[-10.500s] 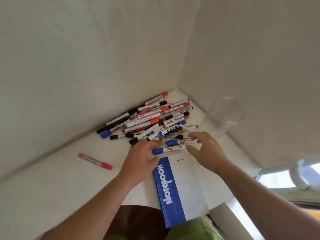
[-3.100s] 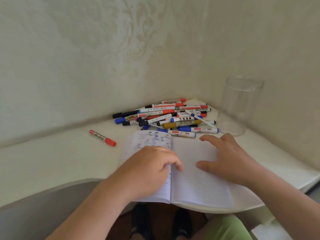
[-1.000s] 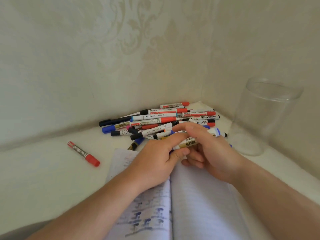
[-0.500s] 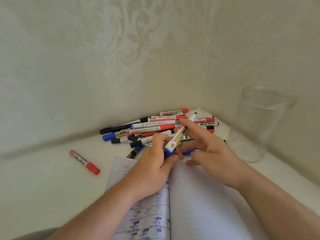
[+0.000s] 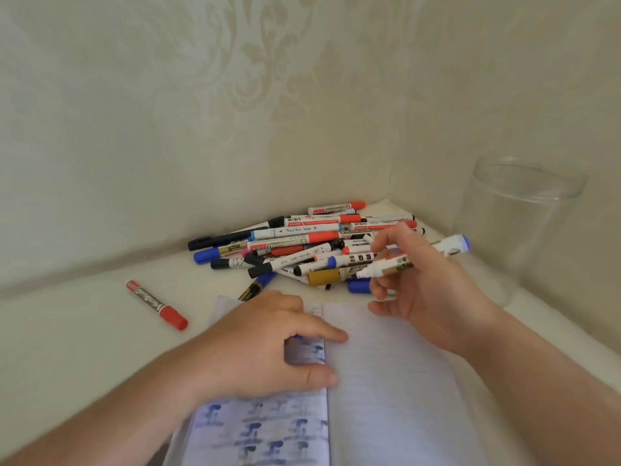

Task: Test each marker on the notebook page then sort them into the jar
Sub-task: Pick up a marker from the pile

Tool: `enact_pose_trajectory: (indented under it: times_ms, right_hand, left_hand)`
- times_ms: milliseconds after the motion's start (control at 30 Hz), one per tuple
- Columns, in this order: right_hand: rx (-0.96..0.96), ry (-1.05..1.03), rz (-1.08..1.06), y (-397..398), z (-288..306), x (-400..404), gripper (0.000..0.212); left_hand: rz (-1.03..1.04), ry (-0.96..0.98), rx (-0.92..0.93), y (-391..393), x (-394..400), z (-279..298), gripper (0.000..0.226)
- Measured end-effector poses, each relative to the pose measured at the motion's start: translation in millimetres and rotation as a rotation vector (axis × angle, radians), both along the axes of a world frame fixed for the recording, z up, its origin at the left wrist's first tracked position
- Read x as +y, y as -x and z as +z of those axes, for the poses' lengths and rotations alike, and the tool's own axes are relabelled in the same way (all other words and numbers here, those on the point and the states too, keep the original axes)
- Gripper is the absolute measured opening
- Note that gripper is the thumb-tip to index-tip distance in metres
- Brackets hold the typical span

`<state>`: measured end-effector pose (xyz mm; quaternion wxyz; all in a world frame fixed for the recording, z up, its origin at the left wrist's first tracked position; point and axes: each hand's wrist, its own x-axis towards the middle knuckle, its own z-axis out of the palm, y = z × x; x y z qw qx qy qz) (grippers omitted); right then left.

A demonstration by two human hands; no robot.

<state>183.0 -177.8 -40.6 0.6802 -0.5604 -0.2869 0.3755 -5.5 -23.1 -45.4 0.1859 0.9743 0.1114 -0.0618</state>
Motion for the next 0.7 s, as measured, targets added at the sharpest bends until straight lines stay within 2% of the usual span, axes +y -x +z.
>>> enact_pose_trajectory:
  times_ms: [100, 167, 333, 533, 700]
  right_hand:
    - [-0.280, 0.080, -0.040, 2.4, -4.8, 2.1, 0.042]
    - [-0.344, 0.093, -0.014, 8.1, -3.3, -0.2, 0.038]
    - [-0.338, 0.086, 0.038, 23.2, 1.9, 6.9, 0.012]
    - [-0.276, 0.039, -0.159, 33.4, -22.2, 11.0, 0.023]
    - [-0.191, 0.097, -0.209, 18.0, -22.6, 5.6, 0.024]
  left_hand:
    - [0.026, -0.056, -0.079, -6.5, -13.7, -11.3, 0.057]
    - [0.053, -0.101, -0.159, -8.7, -23.4, -14.9, 0.056]
    - [0.043, -0.110, -0.227, -4.1, -19.6, -19.6, 0.055]
    - [-0.012, -0.175, -0.188, 6.0, 8.4, -17.7, 0.060]
    - [0.023, -0.169, -0.226, 2.8, -12.9, -20.8, 0.055]
